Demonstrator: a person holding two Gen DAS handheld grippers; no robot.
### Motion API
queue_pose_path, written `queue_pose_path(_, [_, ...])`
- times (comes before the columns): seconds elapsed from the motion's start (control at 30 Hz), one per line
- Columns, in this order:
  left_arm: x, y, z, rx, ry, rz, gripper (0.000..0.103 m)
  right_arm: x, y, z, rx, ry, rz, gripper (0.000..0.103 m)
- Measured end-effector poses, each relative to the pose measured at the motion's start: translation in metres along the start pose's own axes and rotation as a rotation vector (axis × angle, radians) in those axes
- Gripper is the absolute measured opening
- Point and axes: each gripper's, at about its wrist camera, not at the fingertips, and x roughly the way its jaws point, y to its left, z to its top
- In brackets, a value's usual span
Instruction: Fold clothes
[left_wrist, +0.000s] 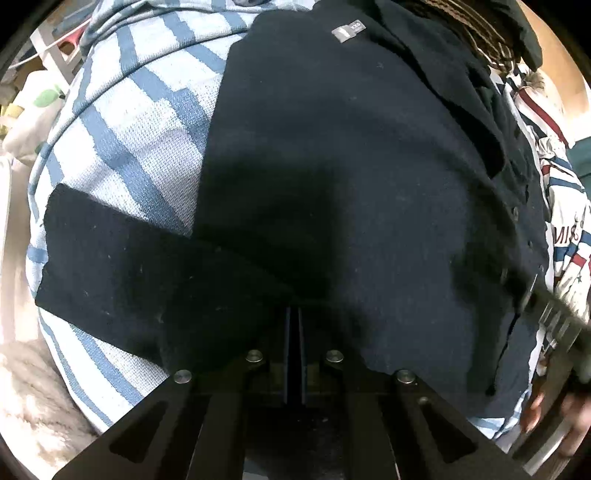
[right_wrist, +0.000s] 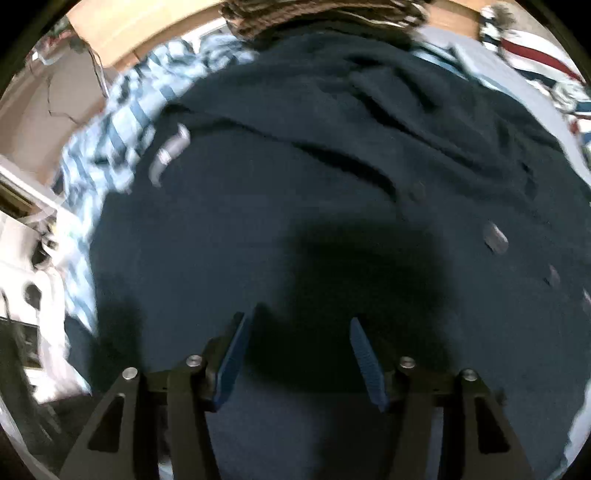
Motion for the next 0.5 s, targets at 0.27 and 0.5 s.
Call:
queue_pose_path(0.27, [-0.011, 0.015, -0.025, -0.061, -0.069, -0.068, 0.004, 0.01, -0.008, -0.013, -0.033, 0.002, -0.033, 0.068])
queue_pose_path(0.5, [-0.02, 0.018, -0.044, -0.072, -0.105, -0.07, 0.004, -0.019, 0.0, -0.011, -0.057, -0.019, -0.064, 0.067])
